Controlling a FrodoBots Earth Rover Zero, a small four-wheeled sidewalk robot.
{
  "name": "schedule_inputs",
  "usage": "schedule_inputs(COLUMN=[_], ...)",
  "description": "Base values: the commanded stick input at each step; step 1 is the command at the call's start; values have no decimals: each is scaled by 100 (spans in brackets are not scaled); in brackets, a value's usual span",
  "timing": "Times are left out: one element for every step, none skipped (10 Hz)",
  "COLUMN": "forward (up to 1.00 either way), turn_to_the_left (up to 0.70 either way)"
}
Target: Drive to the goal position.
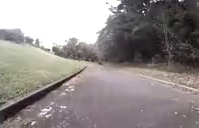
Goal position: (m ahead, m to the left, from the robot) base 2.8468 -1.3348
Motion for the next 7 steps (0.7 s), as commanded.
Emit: schedule_inputs(forward=[67, 67, 67, 67, 67, 67, 67], turn_to_the_left=[-1, 0, 0, 0, 0, 0, 0])
